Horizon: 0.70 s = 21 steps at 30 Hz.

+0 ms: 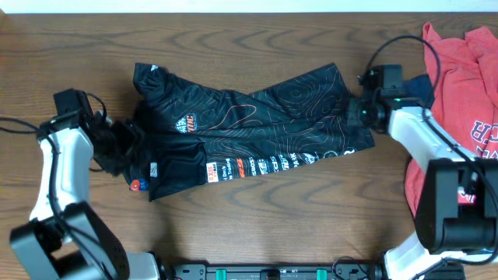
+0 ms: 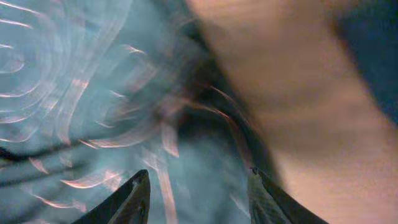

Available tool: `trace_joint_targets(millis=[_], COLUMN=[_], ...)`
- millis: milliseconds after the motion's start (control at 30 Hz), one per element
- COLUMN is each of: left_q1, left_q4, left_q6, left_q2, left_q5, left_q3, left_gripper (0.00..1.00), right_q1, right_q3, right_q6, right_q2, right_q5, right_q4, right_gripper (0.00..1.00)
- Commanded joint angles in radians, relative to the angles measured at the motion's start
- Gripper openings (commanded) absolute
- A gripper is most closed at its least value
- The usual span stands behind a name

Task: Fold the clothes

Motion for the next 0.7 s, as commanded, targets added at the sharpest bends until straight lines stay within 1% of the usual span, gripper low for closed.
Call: trace_joint_targets(millis=[0,100,333,433,467,533,600,633,667], left_q1=[-0.019,-0.051,-0.11,-0.127,-0.131,-0.136,-0.14,-0.14,-0.14], left_q4=[-0.08,-0.07,0.109,0.167,0.181,0.201,0.219,0.223,0.225], left_q6=[0.047,0.046,0.031,0.026,0.026,0.026,0.027,0.027,0.027], left_q2=[-0.028,-0.027,-0.026,-0.024,-0.023,-0.022,-0.022,-0.022,-0.021], left_q5=[-0.016,-0.07,-0.089,-0.089,-0.089,-0.09,-0.089,-0.089,-0.089], left_q3=[0.003,-0.043,-0.188,-0.241,-0.253,-0.268,-0.276,-0.277,-0.277], left_gripper=[0.76,0.76,0.76,0.76,0.76,0.75,0.65,0.58,0.49], right_q1=[-0.049,-0.055,-0.042,-0.041,-0.041,-0.041,-0.041,-0.041,-0.041], right_q3=[-0.005,-0.021,-0.093,-0.123,-0.136,-0.16,-0.185,-0.197,-0.208], right_q6=[0.032,0.018,-0.014,-0.014,-0.013,-0.014,-0.013,-0.013,-0.013], right_q2=[-0.019,-0.006,-0.001,-0.001,-0.001,-0.001,-0.001,-0.001,-0.001], right_q5=[0.031,0.002,-0.016,-0.016,-0.017,-0.037,-0.055,-0.062,-0.068], right_q4=[-0.066,-0.105,-0.047,-0.028,-0.018,0.006,0.036,0.05,0.063], right_gripper=[0.47,0.45,0.44,0.38,0.33,0.29,0.25,0.2,0.13])
